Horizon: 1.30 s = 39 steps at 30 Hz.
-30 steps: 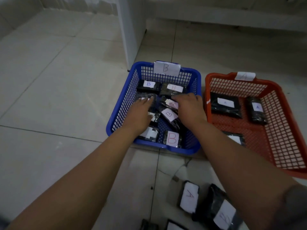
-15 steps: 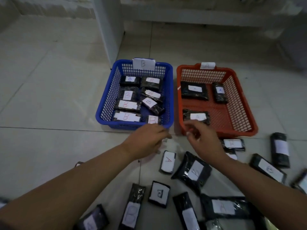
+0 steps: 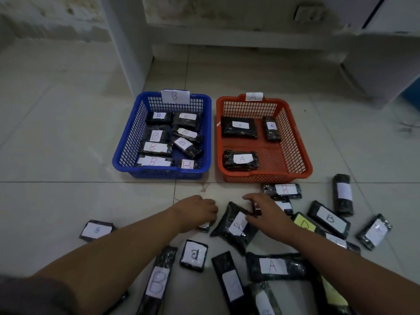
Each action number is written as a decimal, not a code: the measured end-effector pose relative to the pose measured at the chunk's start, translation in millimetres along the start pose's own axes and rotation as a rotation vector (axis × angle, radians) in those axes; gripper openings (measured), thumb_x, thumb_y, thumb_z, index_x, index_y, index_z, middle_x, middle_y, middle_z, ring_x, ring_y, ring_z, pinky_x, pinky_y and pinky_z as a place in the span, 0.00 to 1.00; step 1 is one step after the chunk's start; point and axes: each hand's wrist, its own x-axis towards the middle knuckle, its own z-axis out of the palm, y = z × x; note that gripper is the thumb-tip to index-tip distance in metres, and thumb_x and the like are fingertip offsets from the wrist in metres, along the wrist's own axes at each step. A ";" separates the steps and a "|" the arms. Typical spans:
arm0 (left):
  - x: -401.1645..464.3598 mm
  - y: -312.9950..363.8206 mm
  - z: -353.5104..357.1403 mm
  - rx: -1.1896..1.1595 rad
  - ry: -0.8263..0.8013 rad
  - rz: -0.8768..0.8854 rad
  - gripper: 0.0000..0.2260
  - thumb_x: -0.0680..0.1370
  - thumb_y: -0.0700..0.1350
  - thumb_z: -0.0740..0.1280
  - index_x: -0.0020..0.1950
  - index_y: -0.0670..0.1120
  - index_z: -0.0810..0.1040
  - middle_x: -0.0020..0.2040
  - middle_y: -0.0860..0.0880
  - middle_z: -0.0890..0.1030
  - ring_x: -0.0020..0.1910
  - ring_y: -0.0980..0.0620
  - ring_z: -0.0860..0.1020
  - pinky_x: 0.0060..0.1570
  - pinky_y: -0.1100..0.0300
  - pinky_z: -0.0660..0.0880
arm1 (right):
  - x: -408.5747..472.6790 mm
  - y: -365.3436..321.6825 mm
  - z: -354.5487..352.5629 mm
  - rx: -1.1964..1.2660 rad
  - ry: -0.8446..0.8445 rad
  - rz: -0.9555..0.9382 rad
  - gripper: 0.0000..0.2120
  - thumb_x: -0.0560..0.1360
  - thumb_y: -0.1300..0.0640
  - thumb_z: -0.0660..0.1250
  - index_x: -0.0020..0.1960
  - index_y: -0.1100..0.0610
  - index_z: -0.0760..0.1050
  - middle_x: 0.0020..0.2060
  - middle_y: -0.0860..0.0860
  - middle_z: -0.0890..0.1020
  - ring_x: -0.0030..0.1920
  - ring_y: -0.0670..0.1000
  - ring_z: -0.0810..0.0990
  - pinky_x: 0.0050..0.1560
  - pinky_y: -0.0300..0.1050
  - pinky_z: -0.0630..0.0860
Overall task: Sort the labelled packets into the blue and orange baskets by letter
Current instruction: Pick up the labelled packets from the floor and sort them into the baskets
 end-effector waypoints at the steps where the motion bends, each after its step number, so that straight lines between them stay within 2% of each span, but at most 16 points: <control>1: -1.6 -0.8 -1.9 -0.007 0.022 -0.018 0.18 0.68 0.37 0.72 0.56 0.49 0.78 0.59 0.49 0.78 0.60 0.48 0.76 0.51 0.57 0.73 | -2.0 2.8 -1.3 -0.029 -0.062 -0.022 0.27 0.72 0.54 0.70 0.69 0.48 0.65 0.65 0.48 0.68 0.64 0.48 0.68 0.62 0.40 0.66; 4: -10.0 -8.3 -17.0 -0.162 0.073 -0.160 0.19 0.73 0.45 0.68 0.63 0.49 0.72 0.60 0.49 0.75 0.60 0.49 0.72 0.55 0.54 0.69 | -2.8 10.9 -8.0 -0.208 -0.230 -0.146 0.40 0.70 0.54 0.73 0.75 0.47 0.55 0.74 0.47 0.57 0.73 0.49 0.56 0.71 0.41 0.57; 6: -20.4 -15.1 -29.4 -0.295 0.167 -0.303 0.21 0.72 0.53 0.69 0.62 0.50 0.71 0.57 0.50 0.76 0.57 0.50 0.73 0.53 0.55 0.71 | 2.6 15.0 -12.1 -0.446 -0.328 -0.229 0.47 0.68 0.57 0.73 0.76 0.43 0.48 0.77 0.44 0.48 0.76 0.49 0.48 0.74 0.48 0.52; 9: -37.8 -23.0 -42.0 -0.428 0.246 -0.413 0.19 0.71 0.56 0.70 0.58 0.52 0.72 0.53 0.52 0.76 0.52 0.53 0.72 0.48 0.56 0.72 | 15.3 11.3 -14.2 -0.710 -0.442 -0.285 0.54 0.67 0.61 0.74 0.75 0.39 0.37 0.76 0.41 0.38 0.76 0.49 0.38 0.73 0.57 0.47; 12: -50.7 -28.6 -46.8 -0.467 0.321 -0.480 0.21 0.69 0.57 0.72 0.58 0.52 0.73 0.52 0.53 0.76 0.52 0.55 0.72 0.48 0.56 0.73 | 25.5 3.6 -5.0 -0.830 -0.509 -0.341 0.54 0.67 0.60 0.74 0.76 0.41 0.38 0.76 0.43 0.38 0.75 0.50 0.36 0.73 0.56 0.46; 14: -56.1 -31.3 -46.3 -0.481 0.386 -0.521 0.22 0.69 0.57 0.72 0.59 0.51 0.73 0.52 0.53 0.76 0.51 0.55 0.71 0.48 0.56 0.73 | 29.1 0.8 4.4 -0.821 -0.505 -0.382 0.48 0.69 0.59 0.73 0.77 0.45 0.44 0.77 0.45 0.44 0.76 0.50 0.39 0.74 0.54 0.49; 17: -57.9 -33.5 -48.8 -0.479 0.493 -0.543 0.22 0.71 0.53 0.72 0.62 0.50 0.73 0.53 0.55 0.74 0.52 0.58 0.68 0.50 0.61 0.69 | 32.4 -0.7 8.1 -0.718 -0.410 -0.458 0.37 0.68 0.57 0.73 0.72 0.48 0.59 0.73 0.47 0.61 0.74 0.51 0.54 0.69 0.49 0.58; 20: -48.9 -40.1 -55.2 -0.473 0.571 -0.557 0.22 0.71 0.51 0.72 0.63 0.48 0.74 0.53 0.54 0.74 0.53 0.56 0.68 0.52 0.62 0.66 | 32.2 -3.5 -12.4 -0.523 -0.265 -0.420 0.34 0.63 0.50 0.75 0.65 0.43 0.63 0.63 0.43 0.69 0.65 0.48 0.64 0.62 0.48 0.67; 22: -37.5 -46.5 -62.2 -0.509 0.618 -0.602 0.23 0.71 0.51 0.71 0.64 0.48 0.73 0.54 0.51 0.76 0.55 0.54 0.69 0.53 0.62 0.65 | 29.4 -8.1 -37.2 -0.422 -0.149 -0.390 0.33 0.62 0.47 0.76 0.62 0.42 0.64 0.58 0.40 0.70 0.60 0.45 0.64 0.57 0.45 0.69; 25: -9.6 -56.6 -74.2 -0.569 0.692 -0.661 0.24 0.69 0.50 0.68 0.64 0.47 0.73 0.56 0.48 0.76 0.57 0.49 0.70 0.55 0.60 0.65 | 25.5 -9.7 -81.6 -0.338 -0.038 -0.319 0.34 0.61 0.50 0.76 0.63 0.43 0.65 0.55 0.38 0.69 0.56 0.44 0.66 0.53 0.43 0.69; 28: 29.3 -60.2 -83.1 -0.648 0.734 -0.671 0.22 0.70 0.47 0.71 0.63 0.49 0.74 0.56 0.48 0.76 0.57 0.48 0.71 0.56 0.57 0.67 | 27.3 -0.1 -118.6 -0.078 0.103 -0.252 0.34 0.60 0.57 0.78 0.62 0.47 0.67 0.55 0.43 0.71 0.55 0.45 0.71 0.52 0.39 0.71; 30: 56.8 -56.0 -86.1 -0.759 0.735 -0.658 0.22 0.70 0.46 0.74 0.62 0.48 0.74 0.57 0.49 0.76 0.57 0.51 0.72 0.56 0.57 0.70 | 36.0 12.8 -131.8 0.071 0.287 -0.196 0.35 0.59 0.58 0.78 0.61 0.48 0.67 0.55 0.47 0.71 0.56 0.48 0.73 0.53 0.40 0.71; 32: 81.9 -49.1 -87.6 -0.821 0.699 -0.643 0.21 0.68 0.45 0.76 0.59 0.47 0.74 0.56 0.50 0.77 0.55 0.54 0.73 0.51 0.61 0.70 | 52.6 29.9 -135.2 0.048 0.554 -0.128 0.35 0.59 0.53 0.76 0.63 0.51 0.67 0.56 0.51 0.71 0.56 0.54 0.73 0.55 0.48 0.72; 34: 102.0 -45.1 -85.5 -0.797 0.645 -0.617 0.20 0.66 0.45 0.78 0.55 0.47 0.76 0.53 0.51 0.78 0.52 0.55 0.73 0.43 0.66 0.67 | 72.5 46.6 -131.1 0.001 0.710 -0.051 0.35 0.60 0.52 0.74 0.64 0.55 0.68 0.57 0.53 0.72 0.56 0.57 0.72 0.55 0.50 0.69; 36: 114.6 -44.8 -82.1 -0.781 0.585 -0.602 0.20 0.65 0.46 0.79 0.53 0.47 0.77 0.52 0.51 0.79 0.51 0.55 0.72 0.39 0.69 0.65 | 90.9 60.5 -122.1 -0.022 0.747 -0.014 0.36 0.60 0.48 0.72 0.66 0.56 0.67 0.58 0.54 0.72 0.56 0.57 0.71 0.52 0.43 0.62; 39: 126.9 -49.9 -75.9 -0.771 0.513 -0.629 0.20 0.64 0.46 0.79 0.52 0.47 0.76 0.53 0.50 0.79 0.52 0.53 0.72 0.41 0.61 0.65 | 108.5 72.4 -106.8 -0.081 0.729 0.036 0.38 0.61 0.47 0.73 0.67 0.56 0.65 0.60 0.54 0.71 0.56 0.58 0.70 0.51 0.41 0.59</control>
